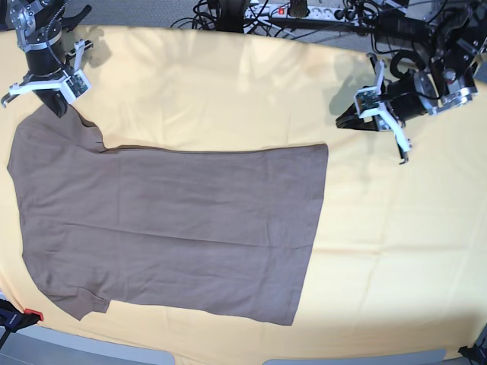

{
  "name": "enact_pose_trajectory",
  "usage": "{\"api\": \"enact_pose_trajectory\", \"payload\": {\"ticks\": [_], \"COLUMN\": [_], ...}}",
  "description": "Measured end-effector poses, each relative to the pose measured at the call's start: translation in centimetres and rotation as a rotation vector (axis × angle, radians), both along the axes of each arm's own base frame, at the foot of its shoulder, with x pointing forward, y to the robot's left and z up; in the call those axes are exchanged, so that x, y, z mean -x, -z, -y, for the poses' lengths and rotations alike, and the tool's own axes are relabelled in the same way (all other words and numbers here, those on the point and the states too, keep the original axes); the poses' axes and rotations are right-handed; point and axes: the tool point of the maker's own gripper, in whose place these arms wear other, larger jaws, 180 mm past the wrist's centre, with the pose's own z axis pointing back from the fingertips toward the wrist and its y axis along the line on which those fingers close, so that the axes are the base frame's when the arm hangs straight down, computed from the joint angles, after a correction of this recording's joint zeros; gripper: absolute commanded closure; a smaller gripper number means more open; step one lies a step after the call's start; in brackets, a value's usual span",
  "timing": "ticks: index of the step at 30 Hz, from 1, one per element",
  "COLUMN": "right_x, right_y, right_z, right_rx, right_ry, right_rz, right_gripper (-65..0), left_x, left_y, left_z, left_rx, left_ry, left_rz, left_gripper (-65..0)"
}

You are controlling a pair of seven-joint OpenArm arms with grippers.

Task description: Fold the T-shirt properly

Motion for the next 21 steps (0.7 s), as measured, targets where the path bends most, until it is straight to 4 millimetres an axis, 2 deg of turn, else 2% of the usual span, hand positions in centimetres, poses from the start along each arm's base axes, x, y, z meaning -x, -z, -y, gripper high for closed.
{"api": "enact_pose_trajectory", "payload": {"ticks": [6,7,9,10,12,14,15,18,21], "right_x": [0.1,0.1,0.3,0.4,0.6,0.6,0.7,0.4,0.2], "right_y": [0.3,0.3,0.7,0.9,1.5,1.9,2.1,3.0,5.0], "right_z": [0.2,0.1,-0.3,-0.6,-1.4,-1.5,-1.4,-0.7,0.2], "right_rx": [0.001,-0.004,-0.059,-0.074,-0.091,-0.100,-0.102,-0.110,-0.138], "right_ry": [0.000,0.002,0.014,0.000,-0.048,-0.058,-0.059,-0.041,-0.019], "right_rz": [-0.007,-0.007,-0.020,-0.034,-0.058,-0.060,-0.062,-0.073,-0.127], "right_gripper": [0.0,0.0,0.0,-2.5,-18.1,-30.3,-33.7,-34.9,-34.9], "left_x": [-2.3,-3.1,-4.8,-5.5,-6.2,-6.9,-7.4,-8.4,-9.1], "left_y": [3.4,3.6,3.8,3.9,4.5,4.6,4.6,5.0,5.1], "left_z": [0.7,0.8,1.1,1.4,2.0,3.2,3.7,4.9,5.6], "left_rx": [-0.107,-0.123,-0.132,-0.134,-0.136,-0.107,-0.102,-0.083,-0.079], "left_ry": [0.116,0.127,0.130,0.134,0.151,0.171,0.175,0.179,0.183], "left_rz": [0.007,0.020,0.038,0.043,0.032,0.026,0.027,0.025,0.032], "left_gripper": [0.0,-3.1,-16.3,-23.7,-35.5,-39.2,-39.1,-39.1,-39.1]}}
